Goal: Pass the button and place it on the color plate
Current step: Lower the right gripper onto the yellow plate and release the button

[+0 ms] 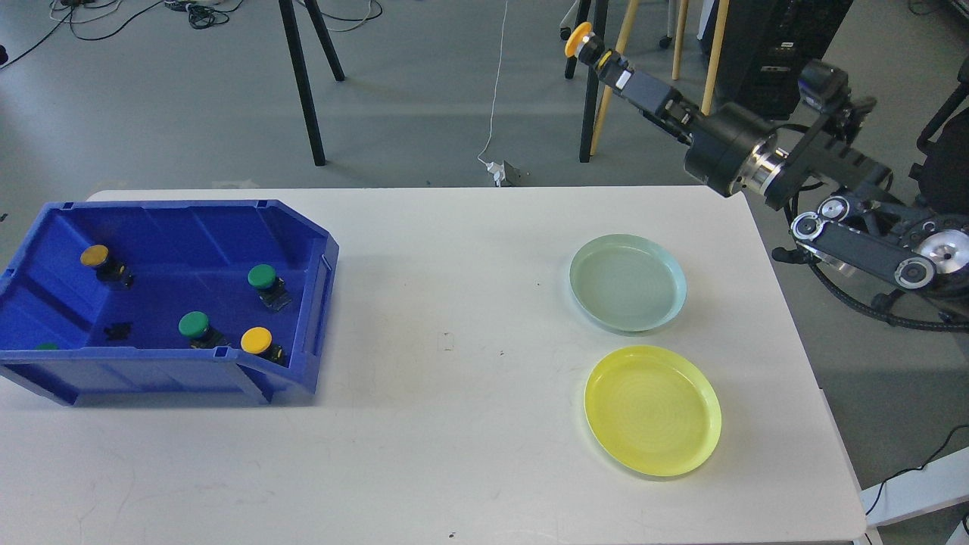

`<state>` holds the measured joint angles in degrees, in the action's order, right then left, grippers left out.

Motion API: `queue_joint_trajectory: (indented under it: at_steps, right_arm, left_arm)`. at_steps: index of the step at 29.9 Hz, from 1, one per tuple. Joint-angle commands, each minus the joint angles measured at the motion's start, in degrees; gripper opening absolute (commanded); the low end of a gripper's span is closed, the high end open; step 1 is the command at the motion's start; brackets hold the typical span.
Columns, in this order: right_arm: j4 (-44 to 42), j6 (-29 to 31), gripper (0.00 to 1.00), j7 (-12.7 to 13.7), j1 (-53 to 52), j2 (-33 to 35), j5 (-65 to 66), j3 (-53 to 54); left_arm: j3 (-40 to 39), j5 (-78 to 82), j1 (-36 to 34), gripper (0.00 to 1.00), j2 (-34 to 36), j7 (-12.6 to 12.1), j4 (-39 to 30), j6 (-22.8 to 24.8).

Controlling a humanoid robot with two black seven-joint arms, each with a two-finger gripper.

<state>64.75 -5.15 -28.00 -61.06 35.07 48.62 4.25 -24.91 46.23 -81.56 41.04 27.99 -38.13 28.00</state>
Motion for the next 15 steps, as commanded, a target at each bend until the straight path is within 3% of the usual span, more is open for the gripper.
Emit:
queue_joint_trajectory:
  at_steps: [1, 8, 15]
  right_arm:
    - [7.74, 1.63, 0.20, 0.00, 2.87, 5.16, 0.42, -2.48]
    - [20.66, 1.64, 0.20, 0.00, 8.67, 14.75, 1.39, -9.07]
    - [23.23, 1.46, 0.20, 0.00, 19.56, 21.09, 5.52, -12.25]
  left_arm:
    - [0.04, 0.26, -0.44, 0.99, -1.22, 0.01, 0.60, 0.00]
    - [0.65, 0.62, -1.22, 0.99, -5.35, 0.01, 0.69, 0.00]
    - [0.83, 2.28, -1.76, 0.99, -7.64, 0.01, 1.74, 0.00]
